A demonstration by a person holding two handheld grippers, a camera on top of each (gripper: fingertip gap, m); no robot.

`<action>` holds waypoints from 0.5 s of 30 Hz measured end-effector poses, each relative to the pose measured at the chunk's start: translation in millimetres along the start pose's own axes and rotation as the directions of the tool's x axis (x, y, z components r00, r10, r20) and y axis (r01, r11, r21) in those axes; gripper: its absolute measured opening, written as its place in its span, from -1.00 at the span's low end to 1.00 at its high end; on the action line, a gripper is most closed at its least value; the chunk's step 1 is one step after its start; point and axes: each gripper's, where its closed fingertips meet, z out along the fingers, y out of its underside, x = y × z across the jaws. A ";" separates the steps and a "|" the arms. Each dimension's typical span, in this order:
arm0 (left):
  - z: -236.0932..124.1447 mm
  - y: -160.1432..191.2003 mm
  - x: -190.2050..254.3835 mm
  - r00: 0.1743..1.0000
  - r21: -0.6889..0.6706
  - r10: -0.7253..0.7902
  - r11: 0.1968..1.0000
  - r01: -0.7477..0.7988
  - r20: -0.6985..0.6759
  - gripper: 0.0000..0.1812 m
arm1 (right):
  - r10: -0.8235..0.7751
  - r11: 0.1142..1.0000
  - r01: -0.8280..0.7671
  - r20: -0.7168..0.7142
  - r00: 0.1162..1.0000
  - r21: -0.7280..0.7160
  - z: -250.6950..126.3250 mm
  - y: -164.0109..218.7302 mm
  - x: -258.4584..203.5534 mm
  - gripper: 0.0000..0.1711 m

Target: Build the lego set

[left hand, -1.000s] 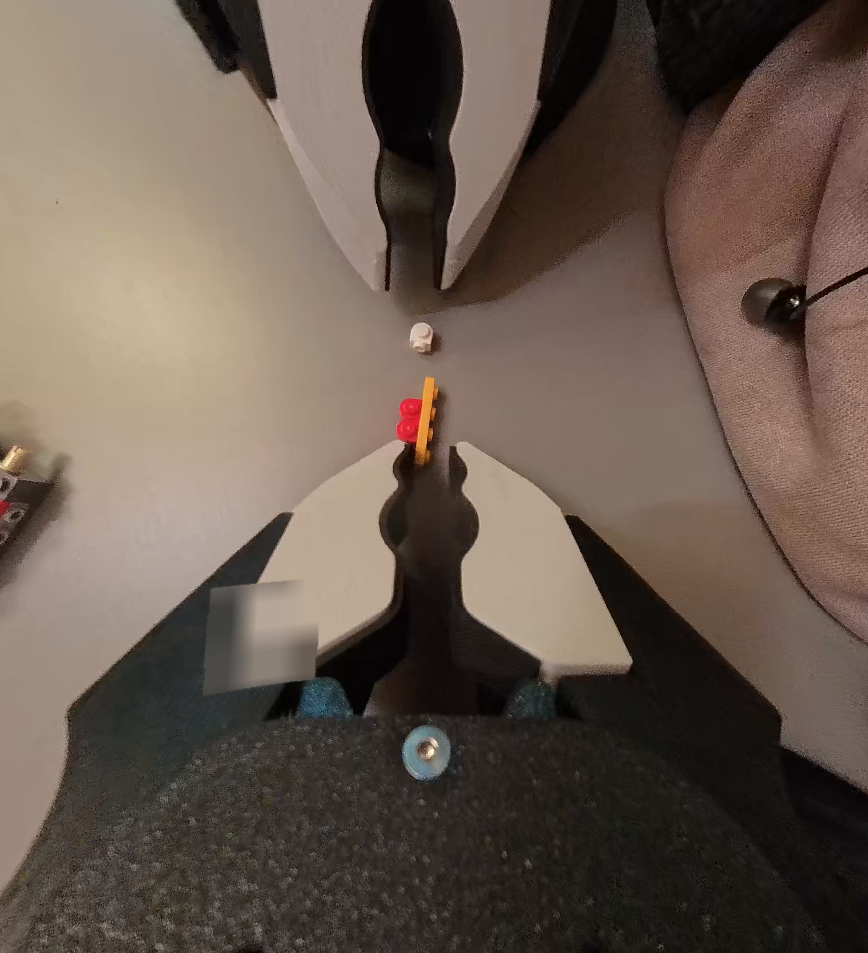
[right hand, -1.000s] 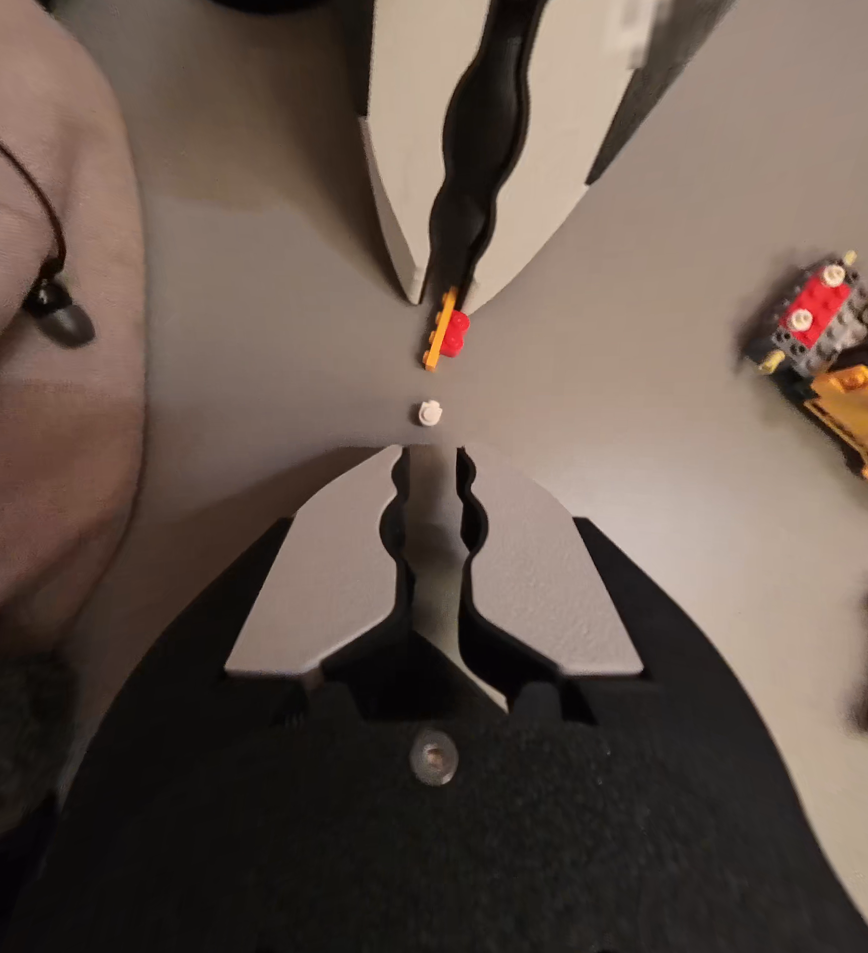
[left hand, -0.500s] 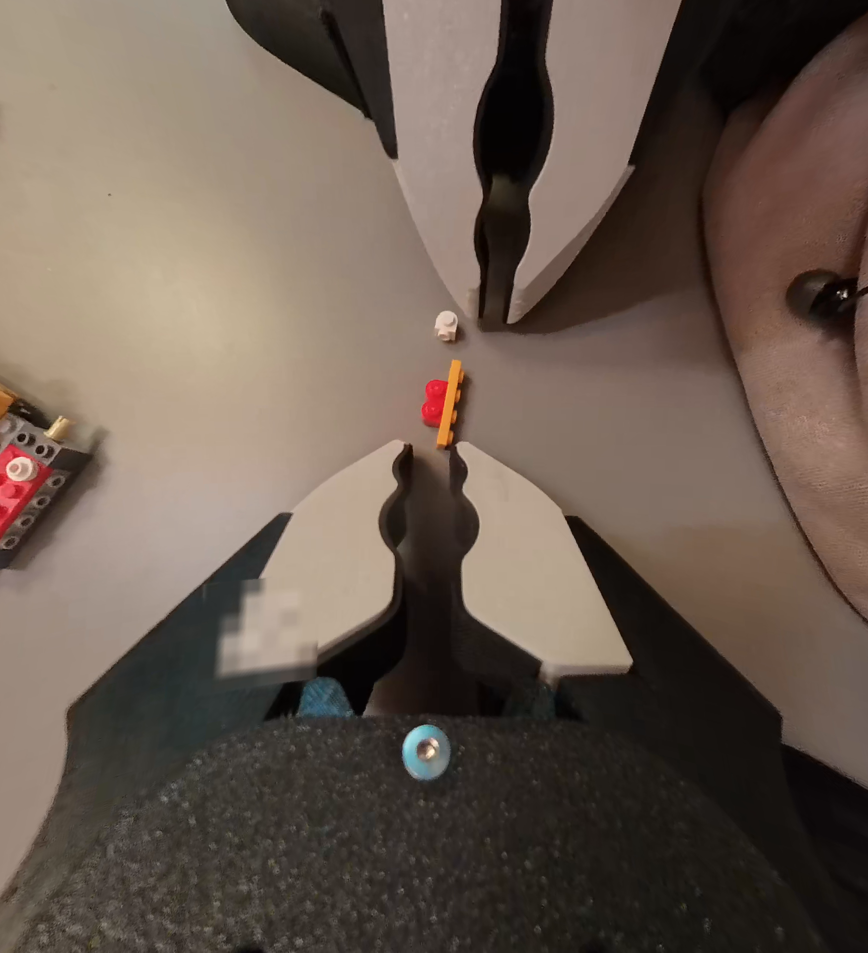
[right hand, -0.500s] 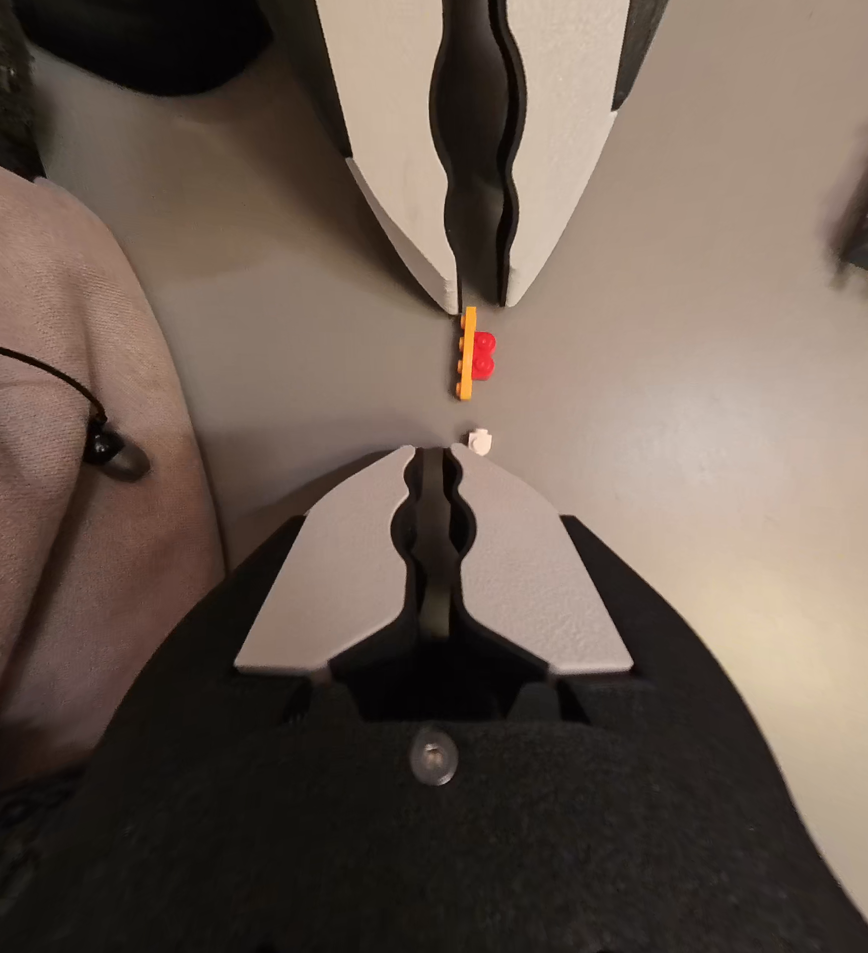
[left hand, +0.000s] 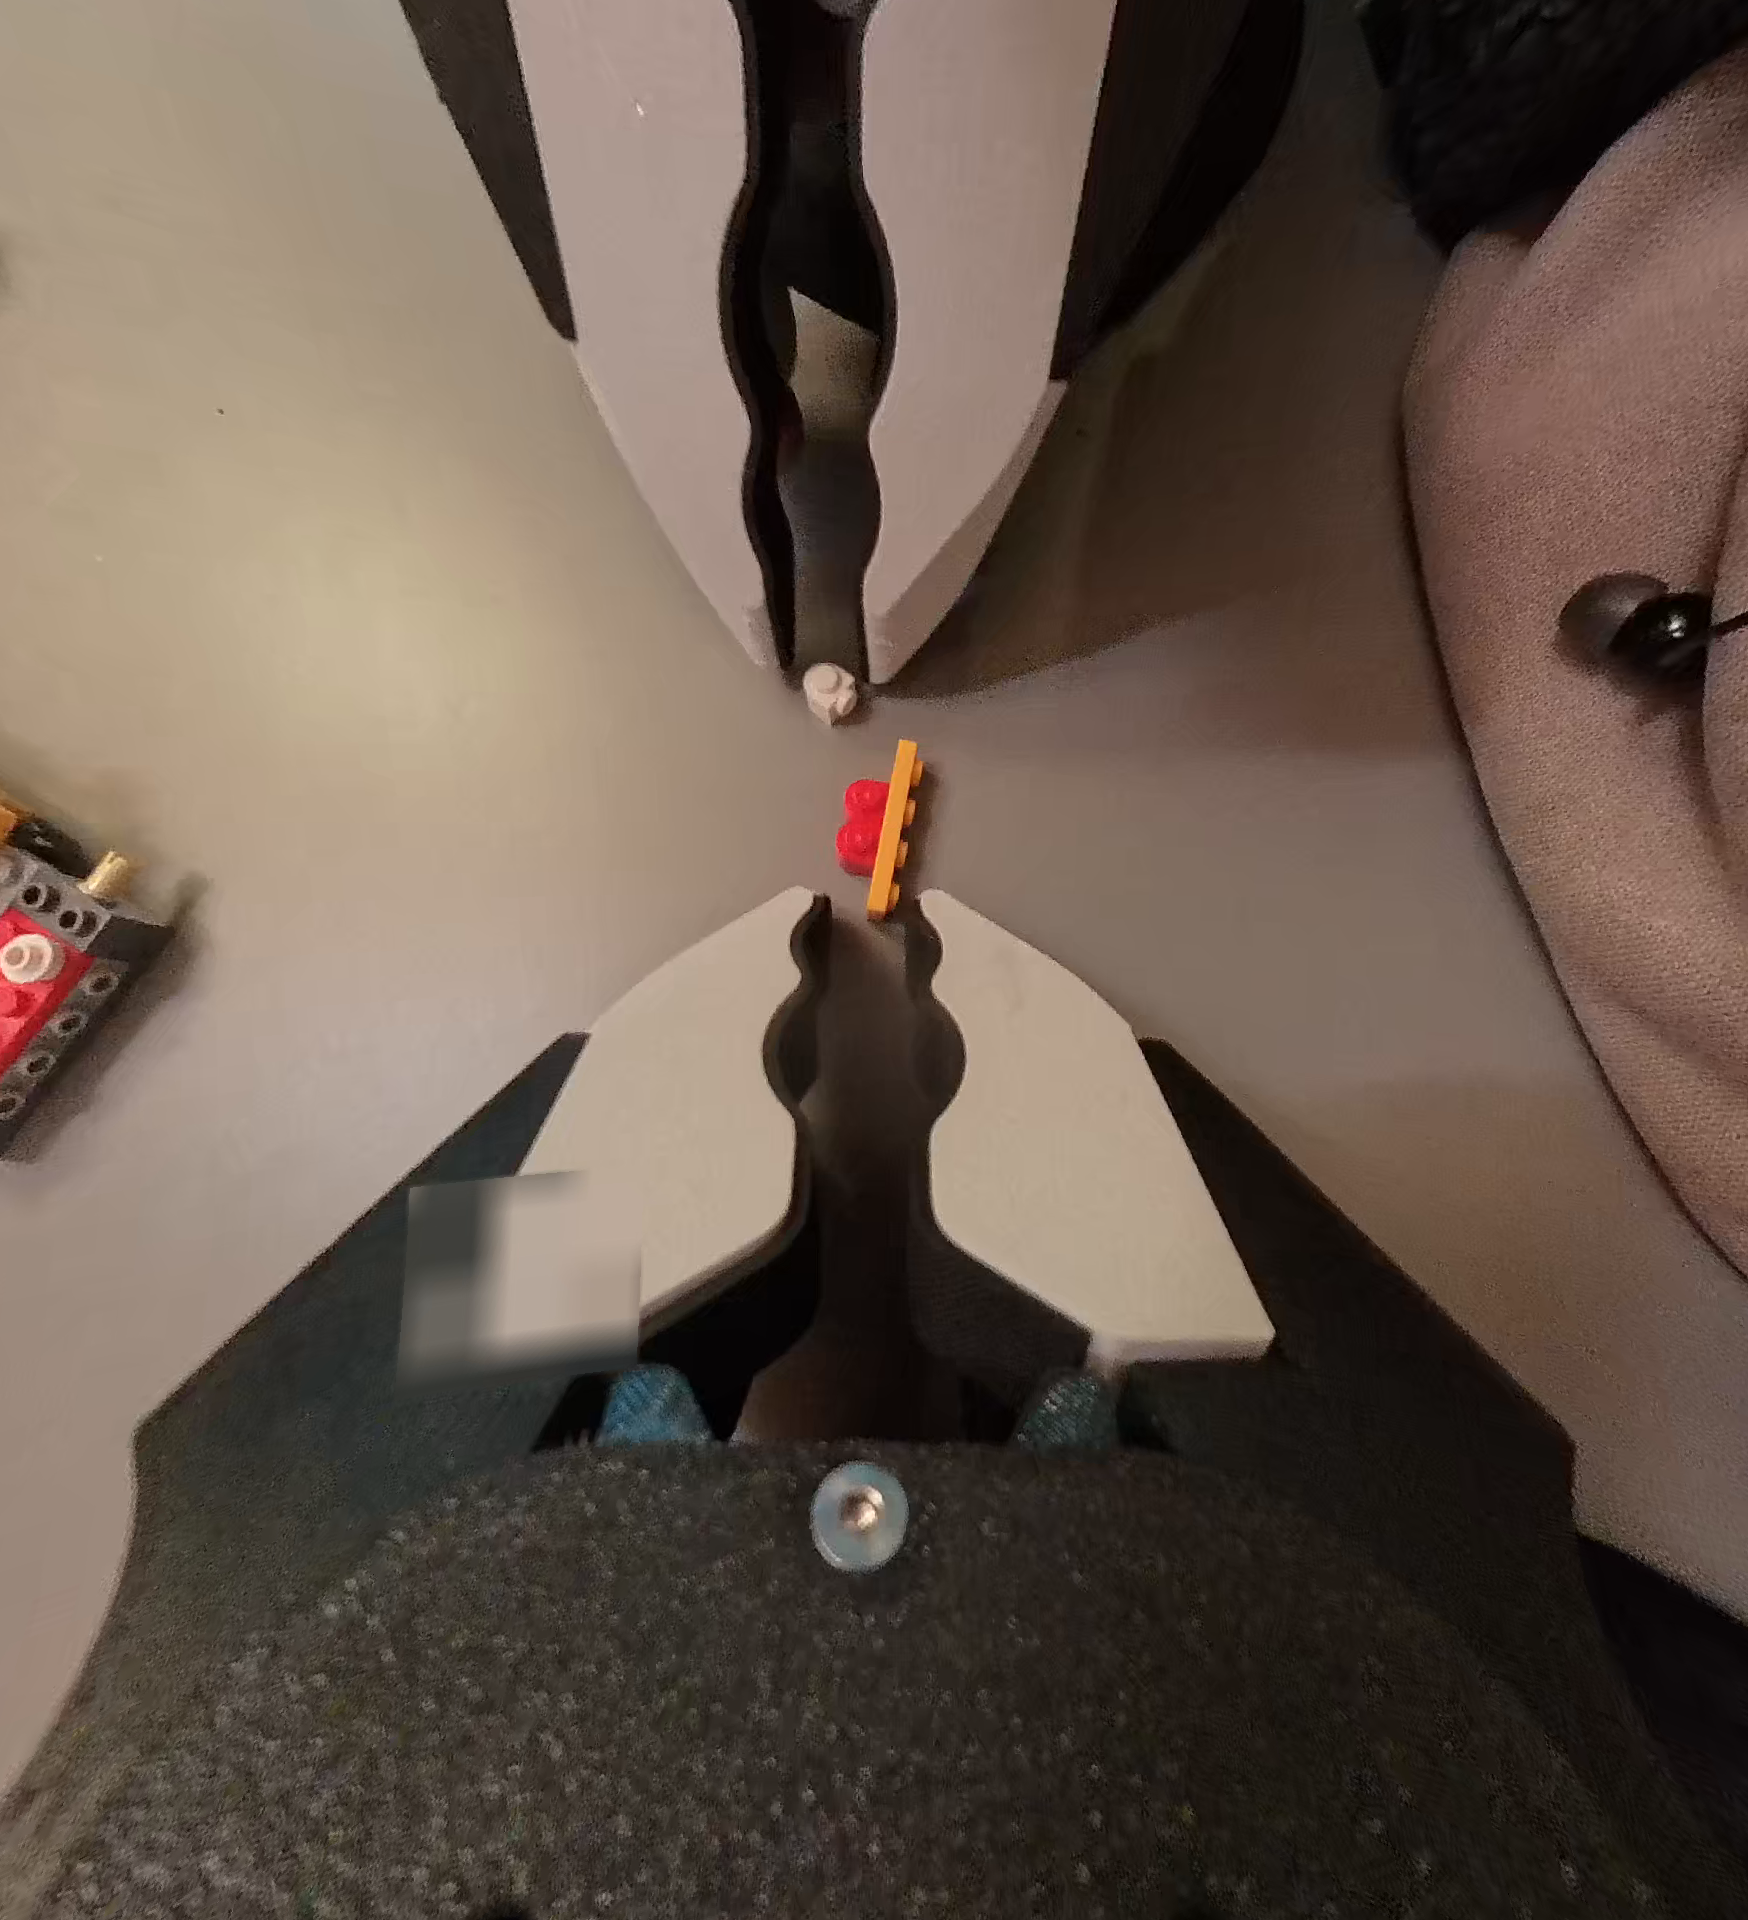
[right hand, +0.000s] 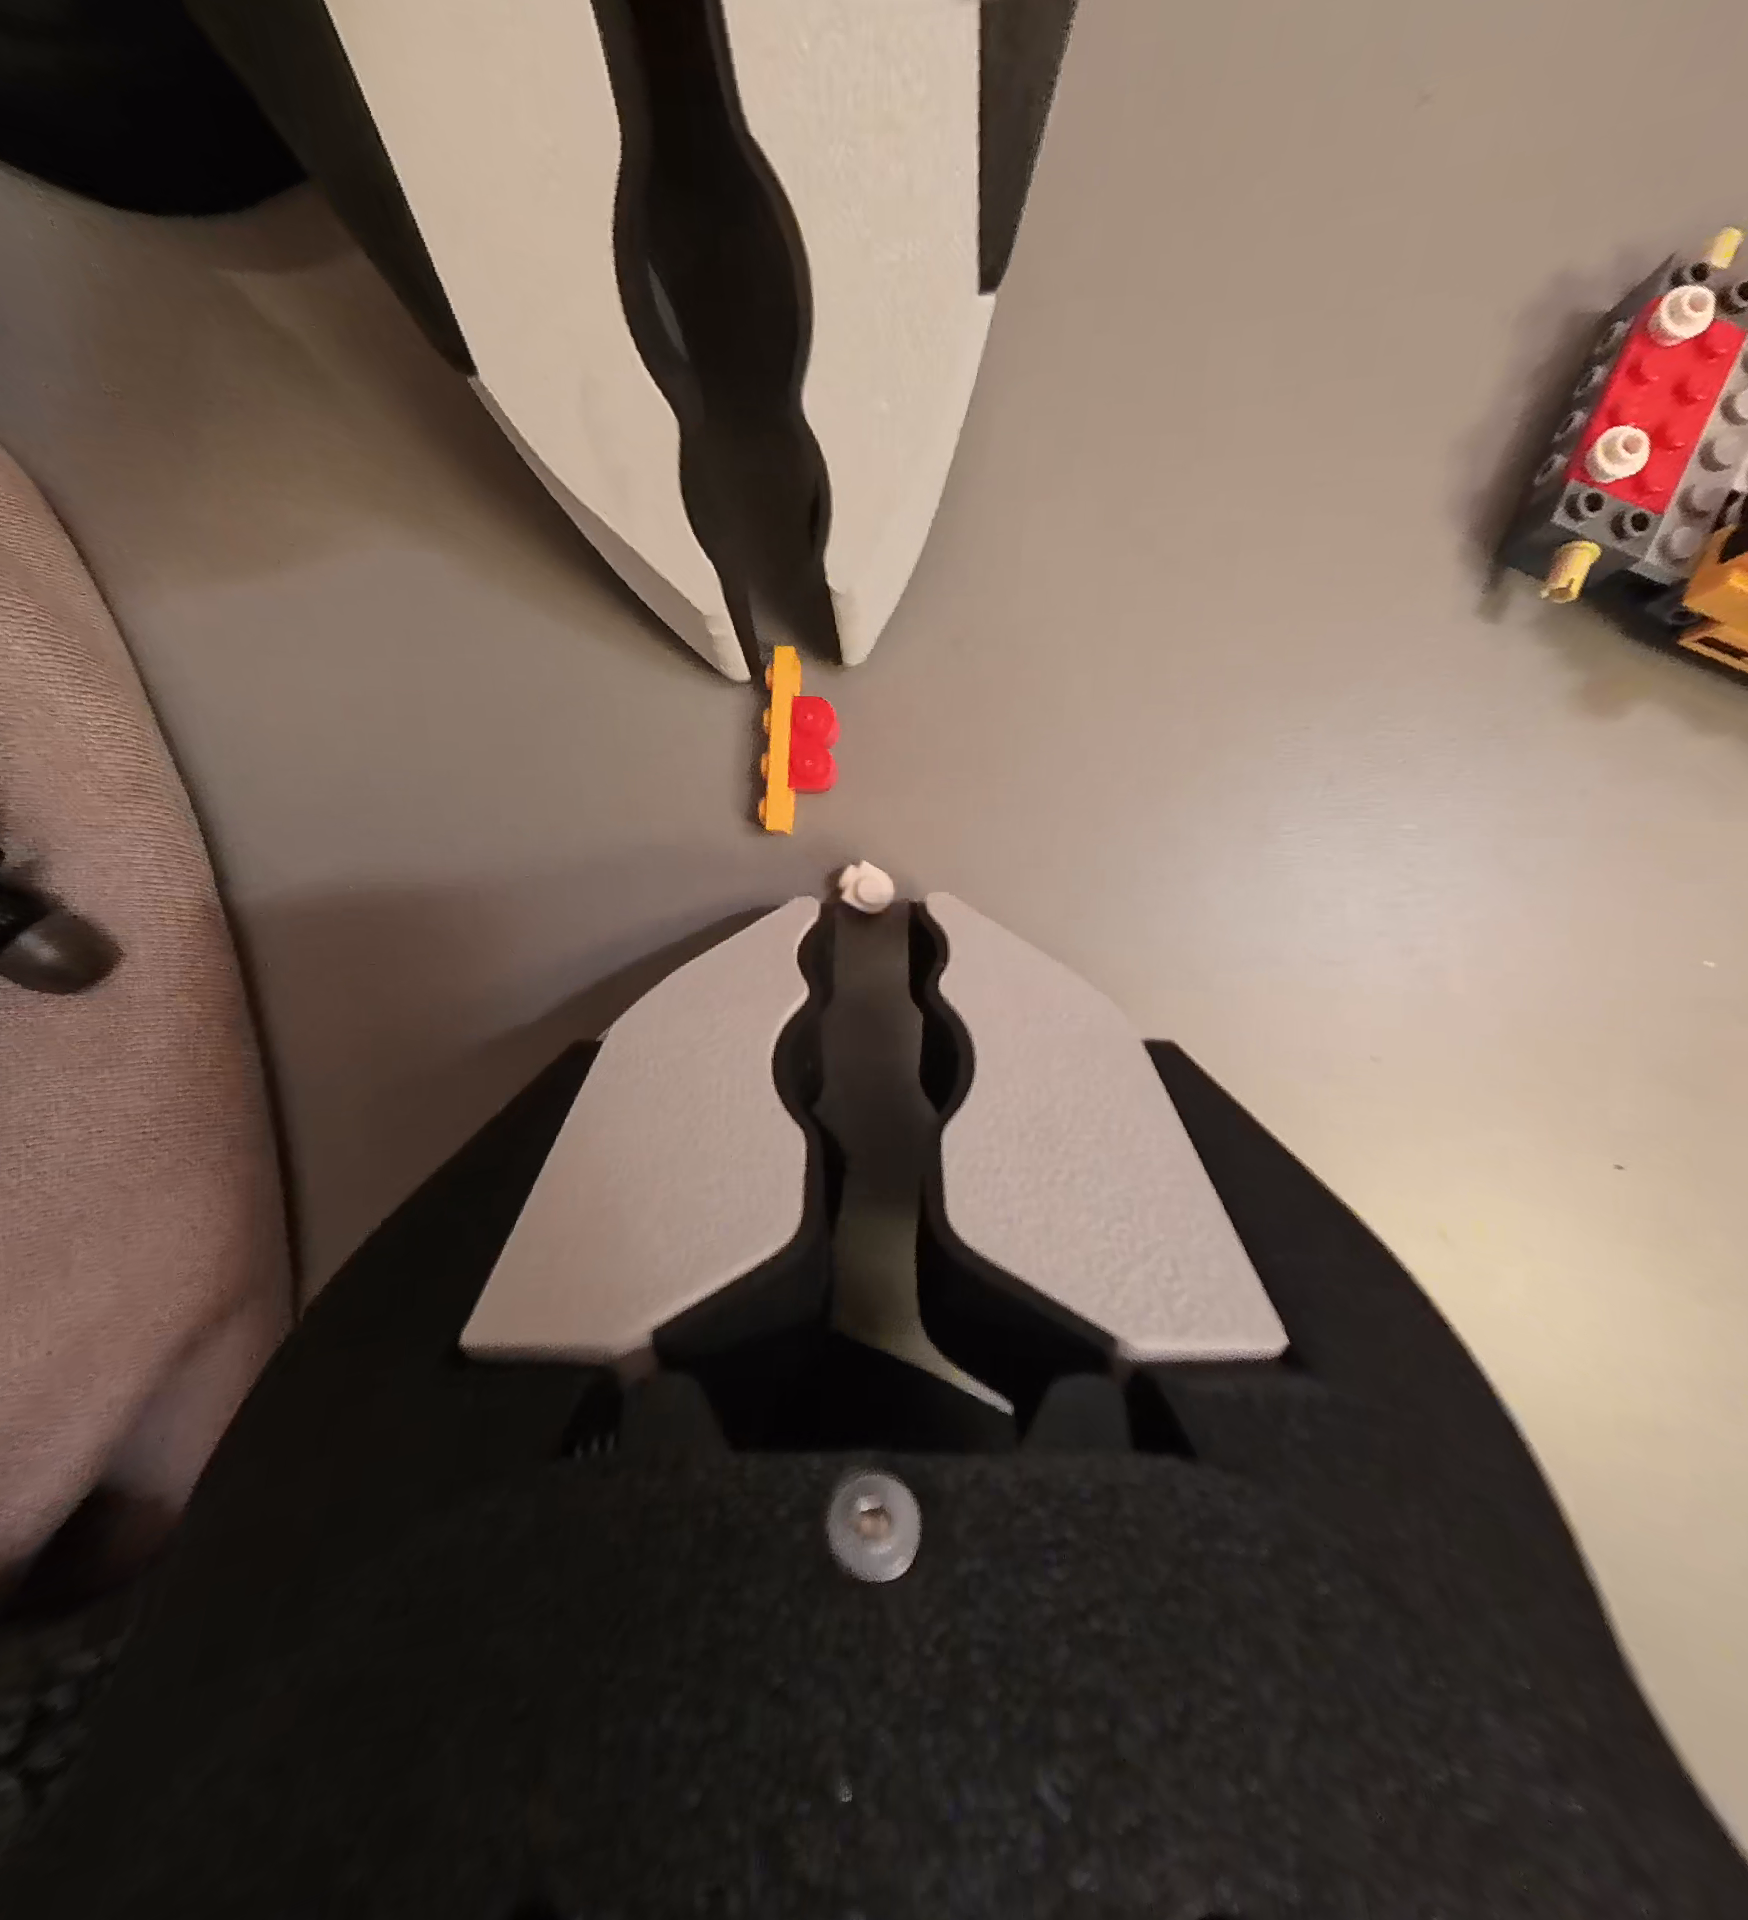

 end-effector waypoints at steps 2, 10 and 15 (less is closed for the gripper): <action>1.5 -1.9 1.0 1.000 0.006 0.001 1.000 -0.001 -0.002 -0.85 | 0.002 1.000 -0.002 -0.003 1.000 0.007 1.9 0.2 -0.2 -0.86; 6.3 -6.6 2.3 1.000 0.011 0.019 1.000 -0.020 0.011 -0.93 | -0.140 0.990 0.137 0.095 0.986 0.030 5.4 -6.6 -5.6 -0.90; 6.7 -7.1 1.0 1.000 0.013 0.018 1.000 -0.018 0.014 -0.93 | -0.256 0.967 0.253 0.173 0.951 0.038 6.4 -8.1 -6.5 -0.89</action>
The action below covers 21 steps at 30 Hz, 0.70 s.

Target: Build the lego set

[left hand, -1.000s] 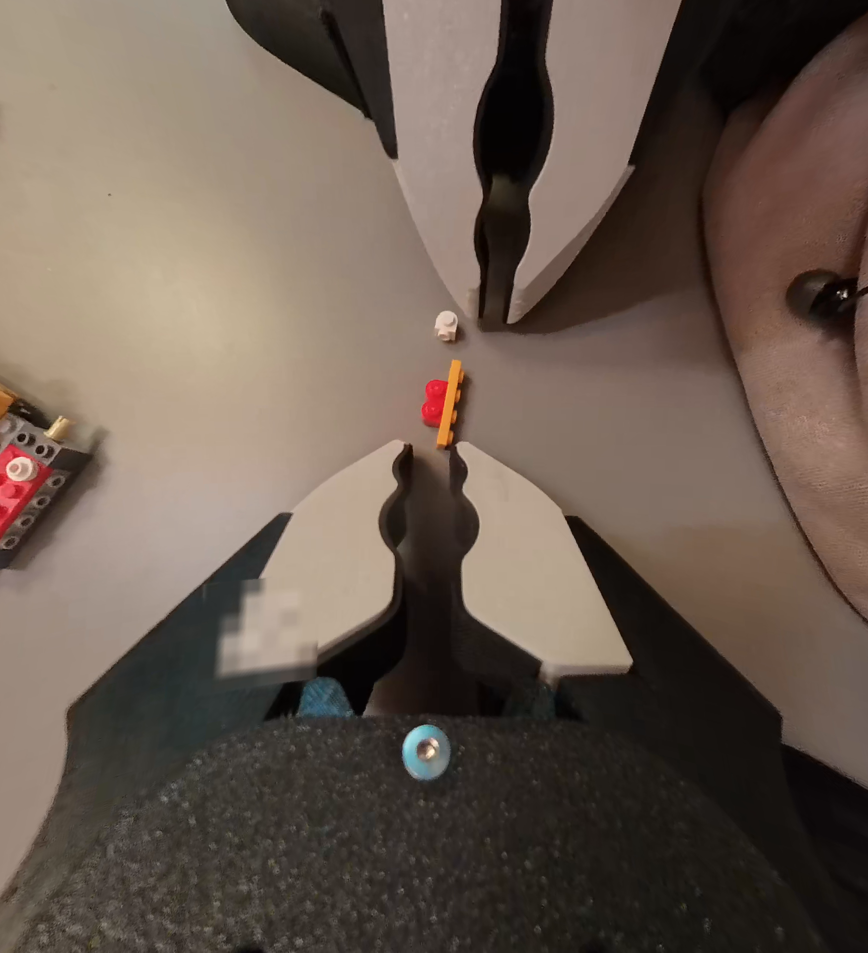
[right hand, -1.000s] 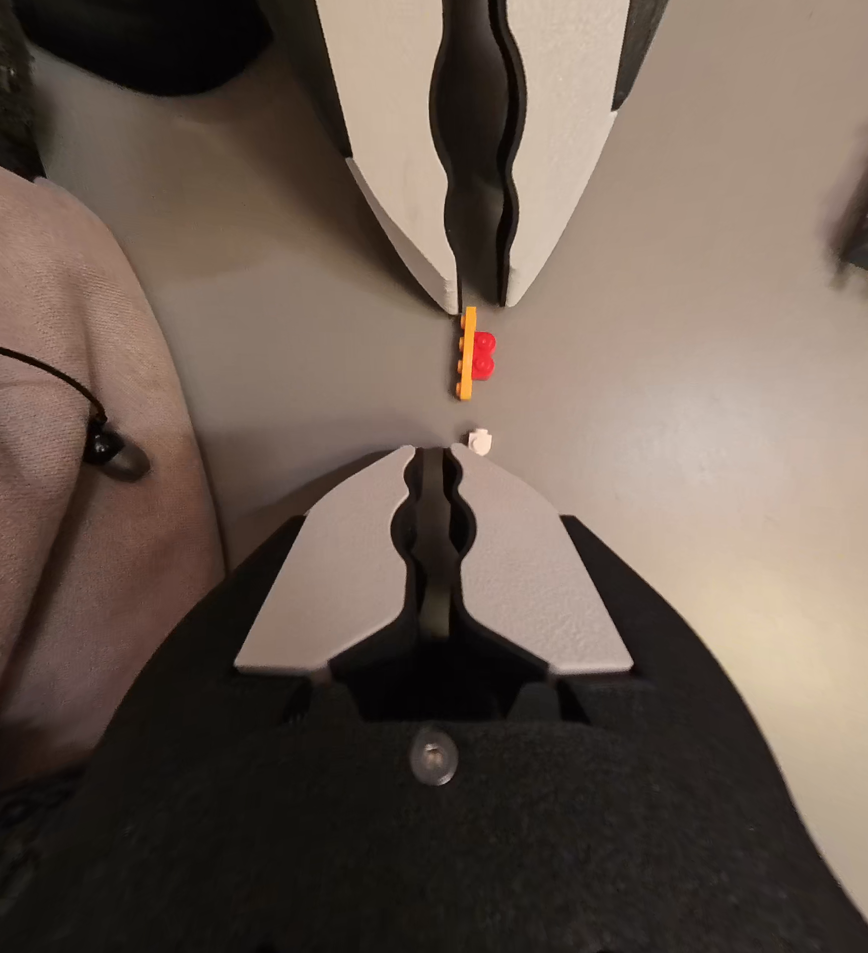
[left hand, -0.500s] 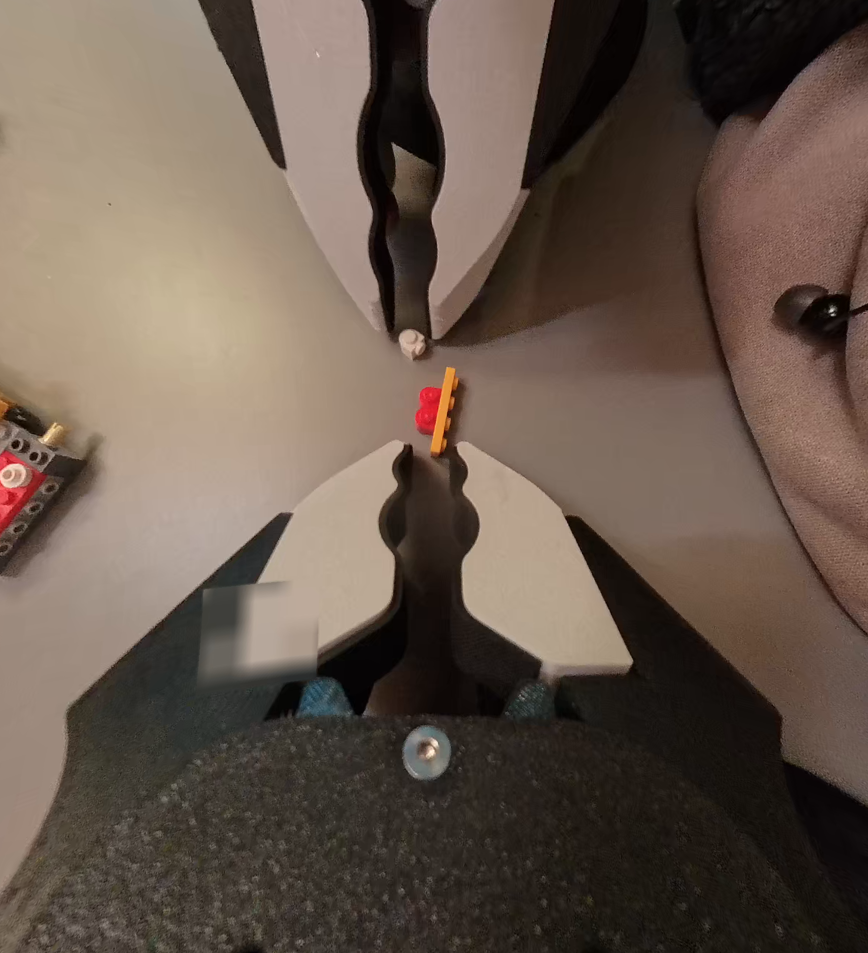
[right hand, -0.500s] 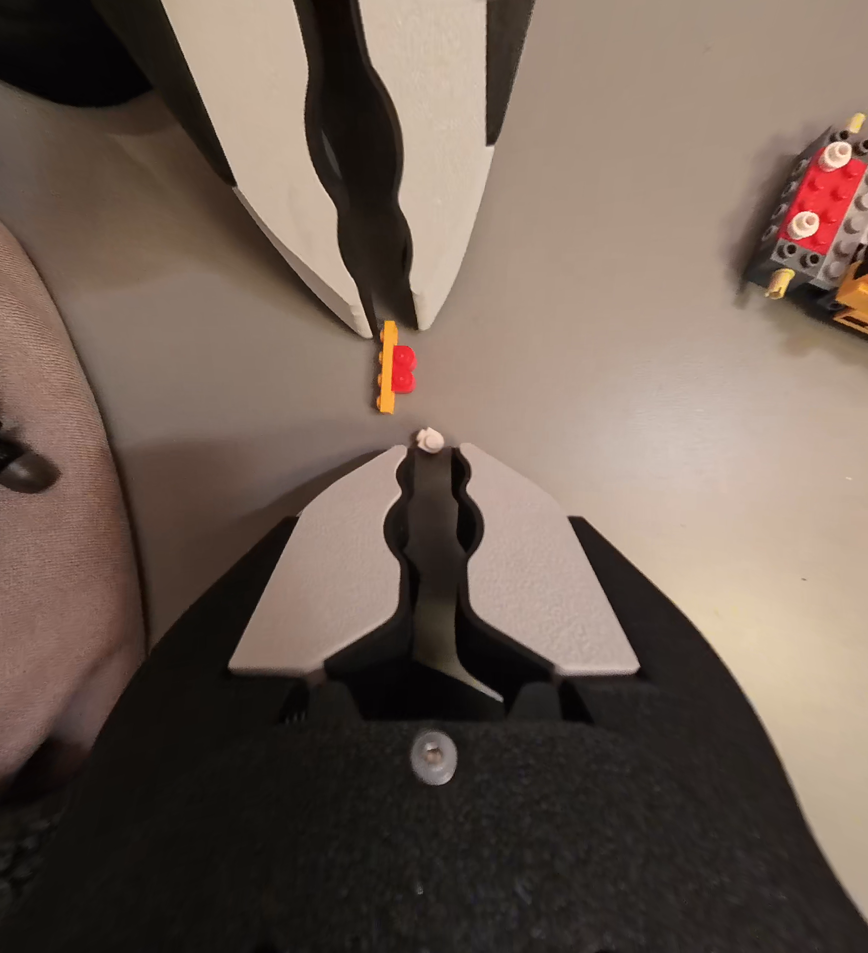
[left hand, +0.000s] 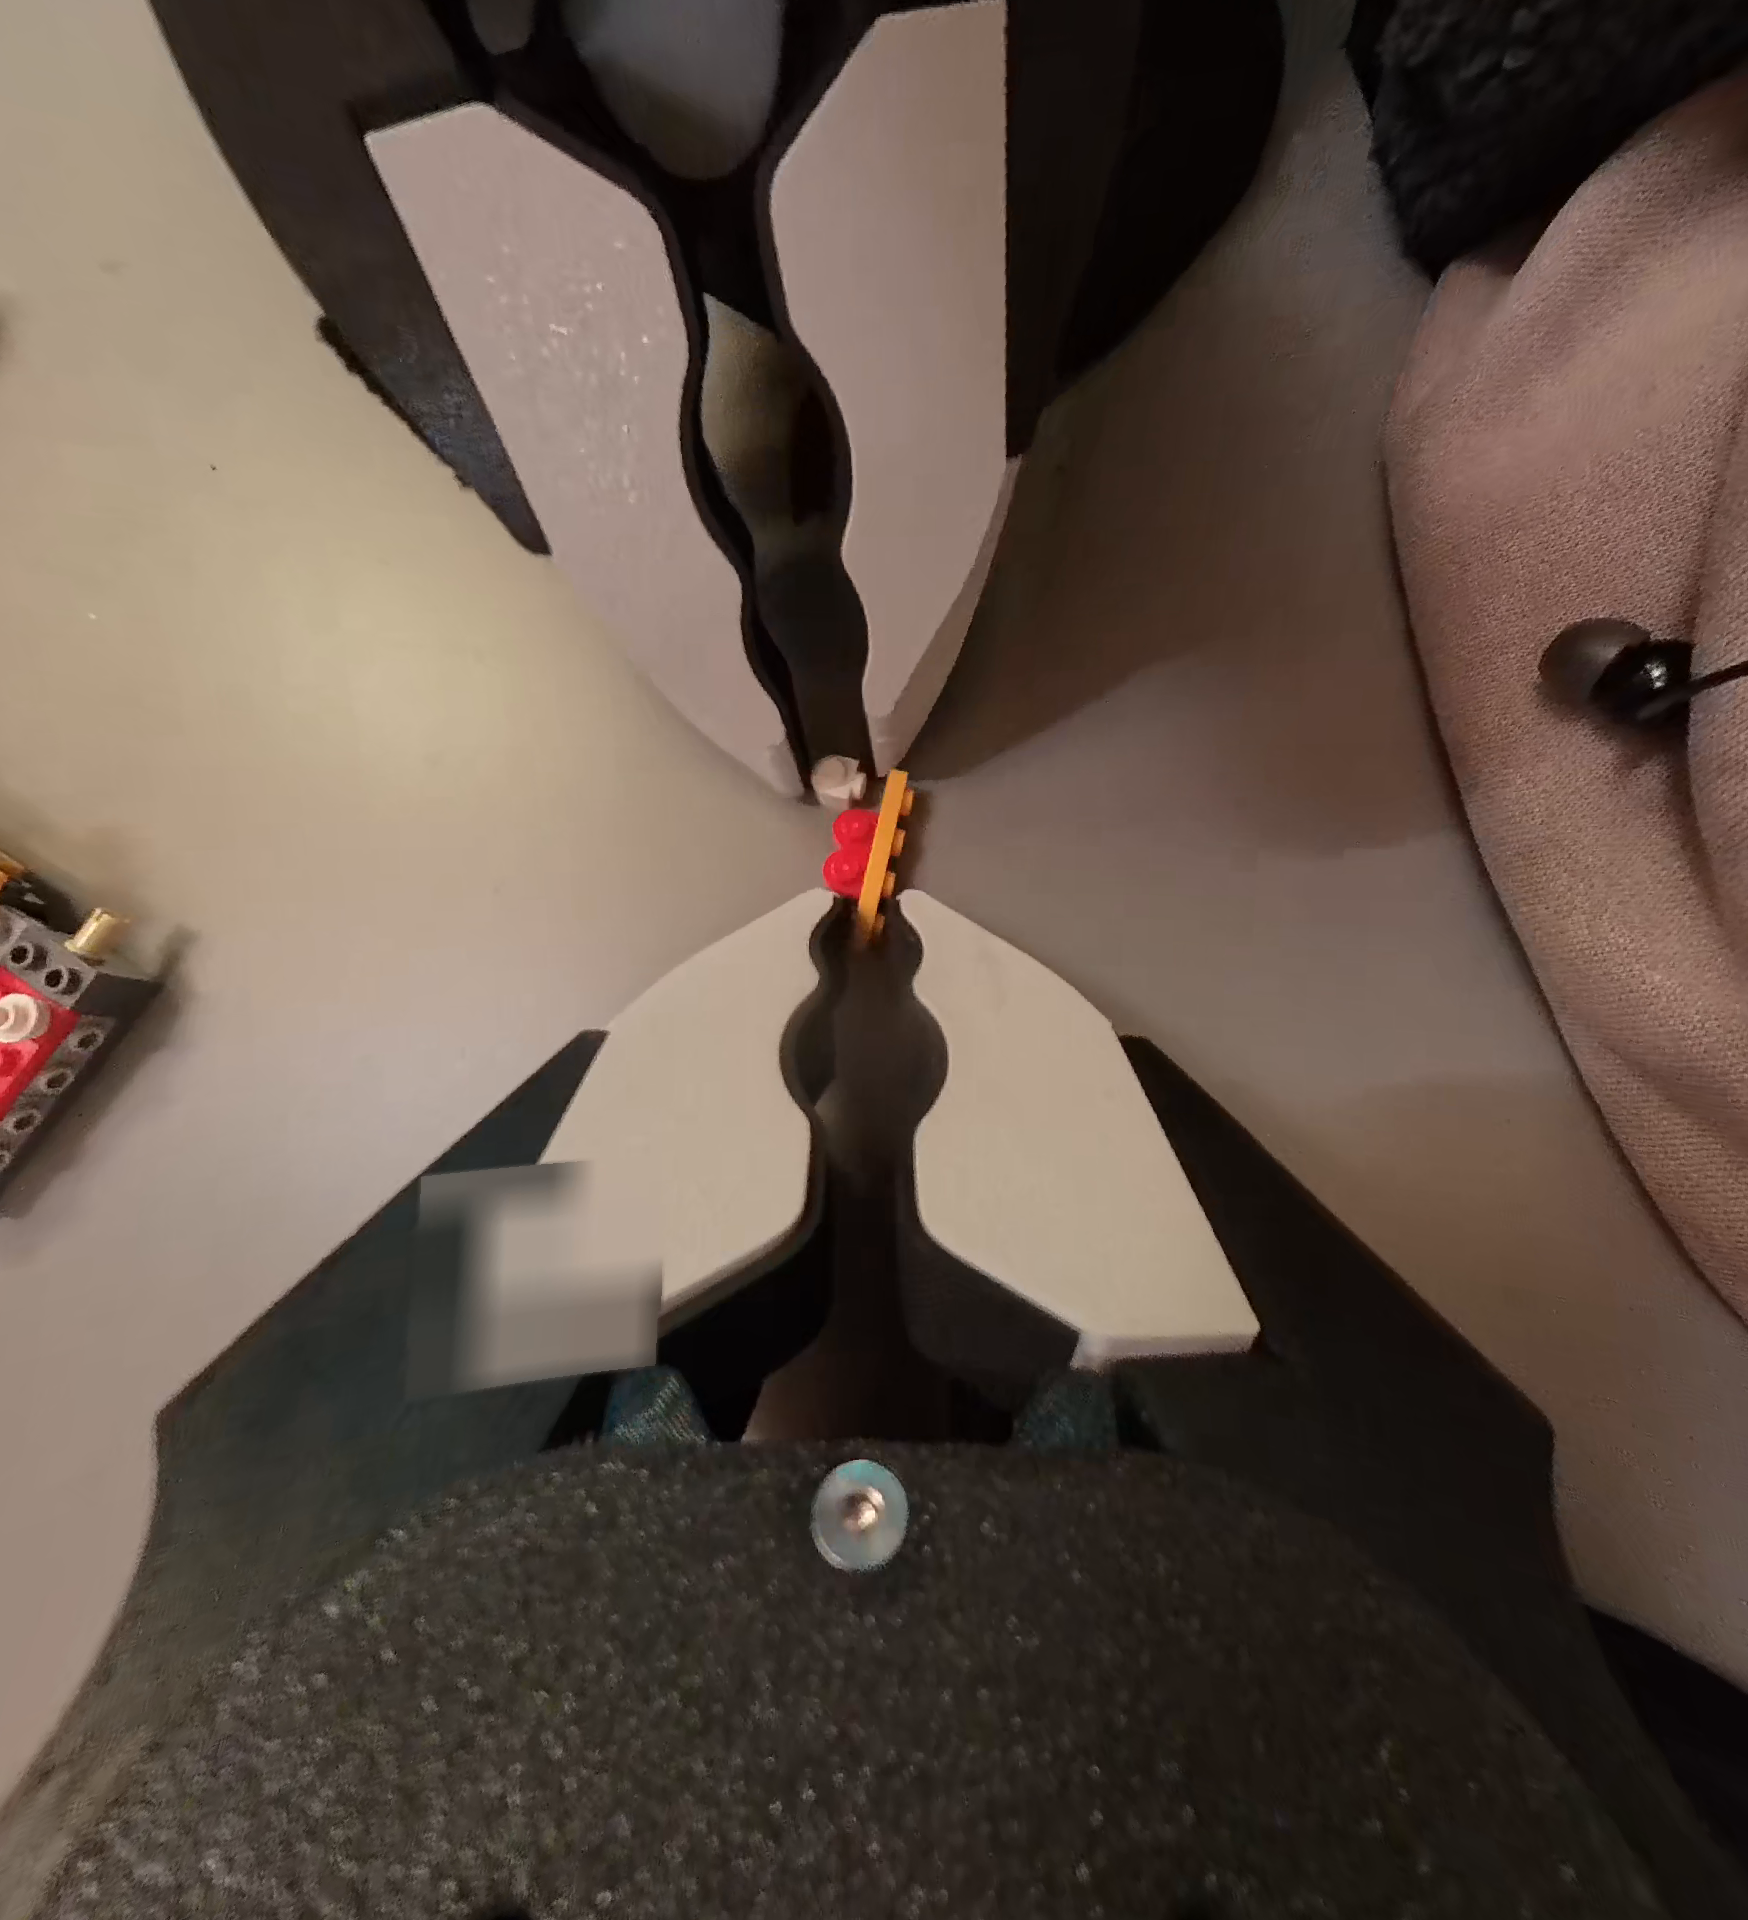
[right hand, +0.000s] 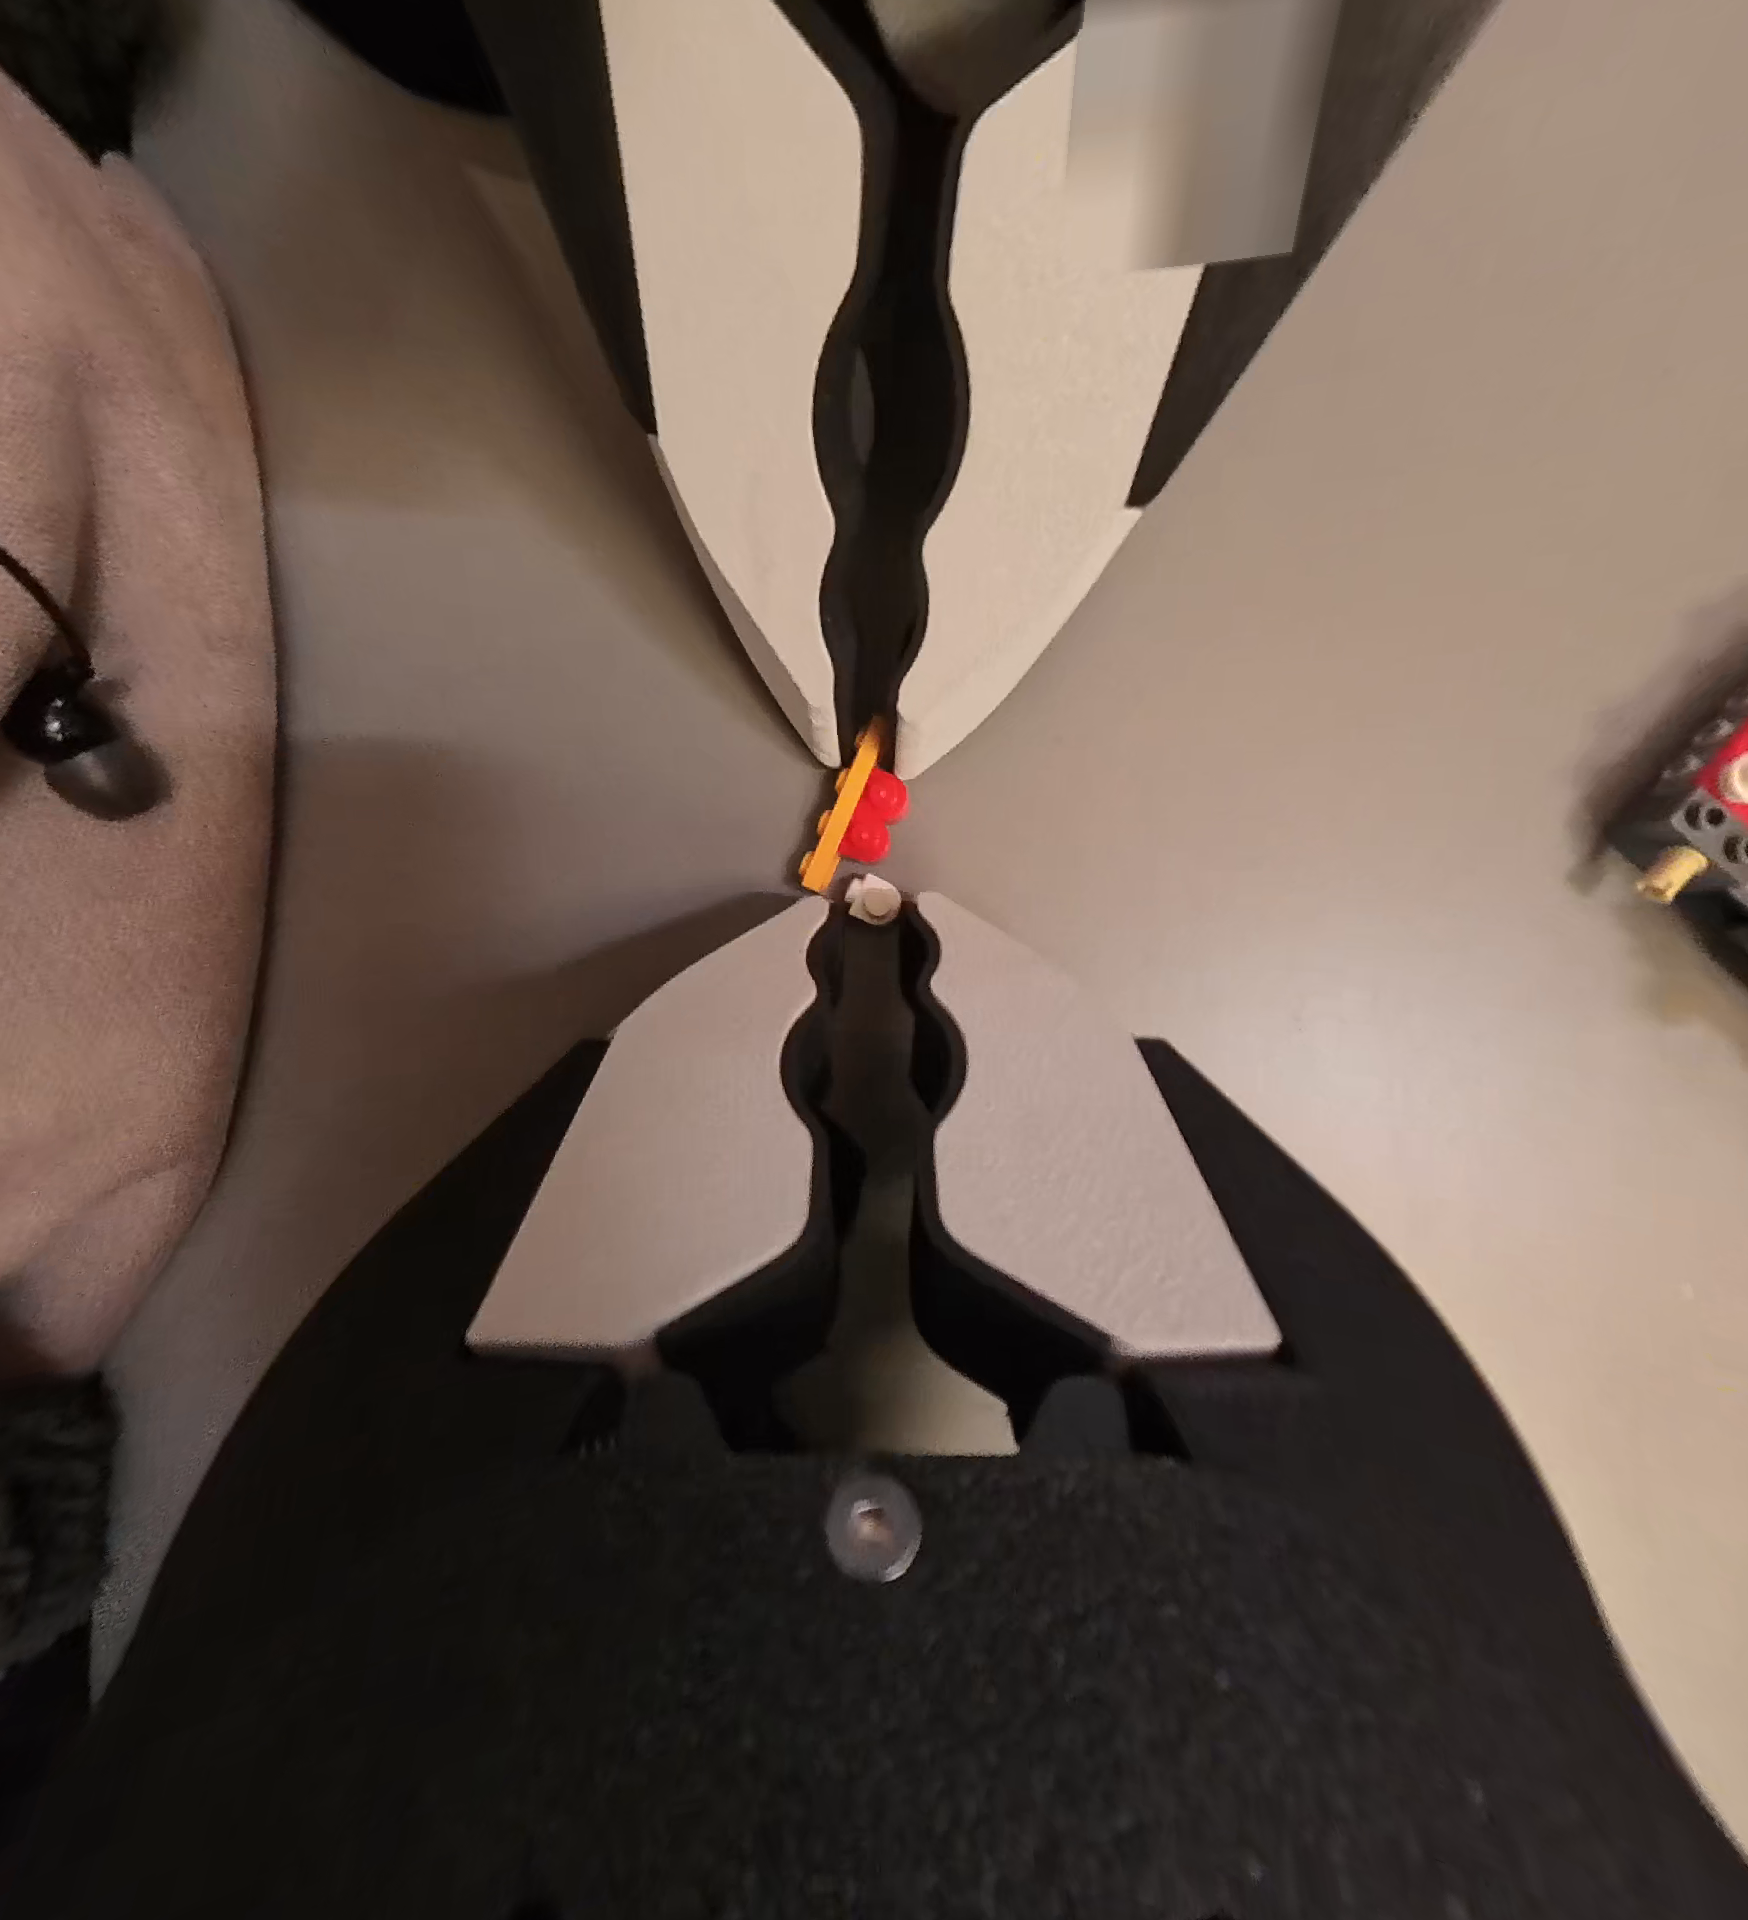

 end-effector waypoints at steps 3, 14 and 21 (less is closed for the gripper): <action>0.0 0.2 -0.2 1.000 -0.001 0.001 1.000 -0.001 0.002 -0.93 | -0.030 1.000 0.030 0.028 0.999 -0.010 0.5 -0.6 -0.7 -0.87; 1.8 -1.4 0.8 1.000 -0.006 -0.014 1.000 0.014 0.006 -0.93 | 0.011 1.000 -0.011 0.016 1.000 0.023 -7.8 1.7 -4.3 -0.72; 3.3 -1.7 -1.7 0.997 -0.016 -0.059 0.998 0.060 0.044 -0.93 | 0.088 0.996 -0.089 -0.071 0.994 -0.002 -1.5 1.6 -5.0 -0.67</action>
